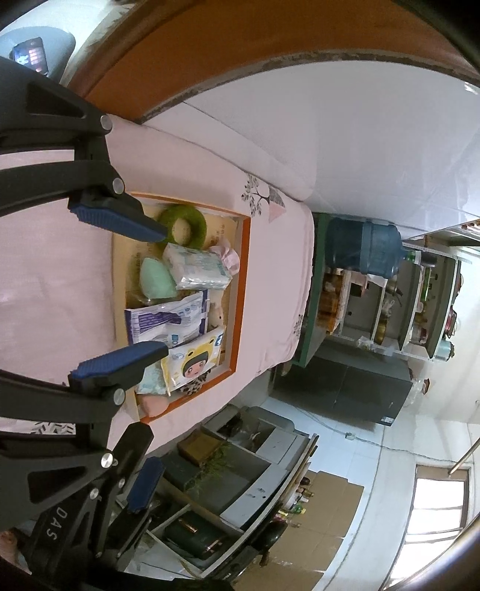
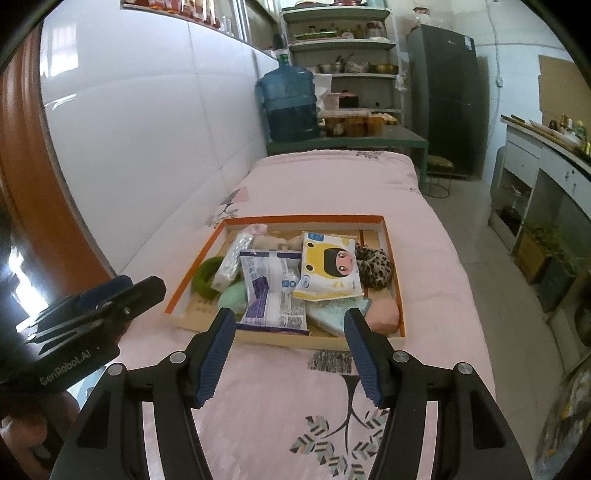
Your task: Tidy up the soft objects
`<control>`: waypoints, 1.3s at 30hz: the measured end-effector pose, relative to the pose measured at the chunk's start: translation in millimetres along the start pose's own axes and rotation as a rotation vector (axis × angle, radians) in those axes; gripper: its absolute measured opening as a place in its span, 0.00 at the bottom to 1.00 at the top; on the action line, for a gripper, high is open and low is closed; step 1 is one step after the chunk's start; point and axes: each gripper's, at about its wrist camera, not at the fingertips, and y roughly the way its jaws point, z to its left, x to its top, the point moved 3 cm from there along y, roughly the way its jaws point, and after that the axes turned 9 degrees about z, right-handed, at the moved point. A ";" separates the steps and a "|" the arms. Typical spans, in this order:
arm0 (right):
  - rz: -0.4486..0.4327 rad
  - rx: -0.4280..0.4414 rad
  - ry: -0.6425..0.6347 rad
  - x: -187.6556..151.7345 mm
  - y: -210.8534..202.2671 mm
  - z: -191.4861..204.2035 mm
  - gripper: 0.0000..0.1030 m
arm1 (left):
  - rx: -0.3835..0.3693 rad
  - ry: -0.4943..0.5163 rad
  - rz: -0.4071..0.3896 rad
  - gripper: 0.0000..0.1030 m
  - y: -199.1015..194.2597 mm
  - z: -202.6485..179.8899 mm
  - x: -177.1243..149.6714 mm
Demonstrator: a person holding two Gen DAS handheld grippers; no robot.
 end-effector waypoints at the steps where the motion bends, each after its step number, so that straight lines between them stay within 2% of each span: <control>1: -0.001 -0.002 0.001 -2.0 -1.5 1.2 0.61 | 0.001 0.001 0.000 0.54 -1.5 -0.1 -1.7; 6: -0.002 -0.008 0.002 -11.9 -9.2 6.8 0.61 | 0.004 0.001 0.000 0.54 -6.6 -0.2 -7.1; 20: -0.012 -0.040 0.003 -37.4 -25.4 20.1 0.61 | 0.085 0.003 -0.007 0.54 -31.7 -1.5 -38.1; 28: -0.041 -0.086 0.004 -49.2 -38.6 24.7 0.61 | 0.196 -0.011 -0.018 0.54 -45.6 -5.5 -50.3; 39: -0.088 -0.106 0.006 -64.6 -66.1 30.8 0.61 | 0.190 -0.008 -0.069 0.54 -77.9 -16.3 -66.2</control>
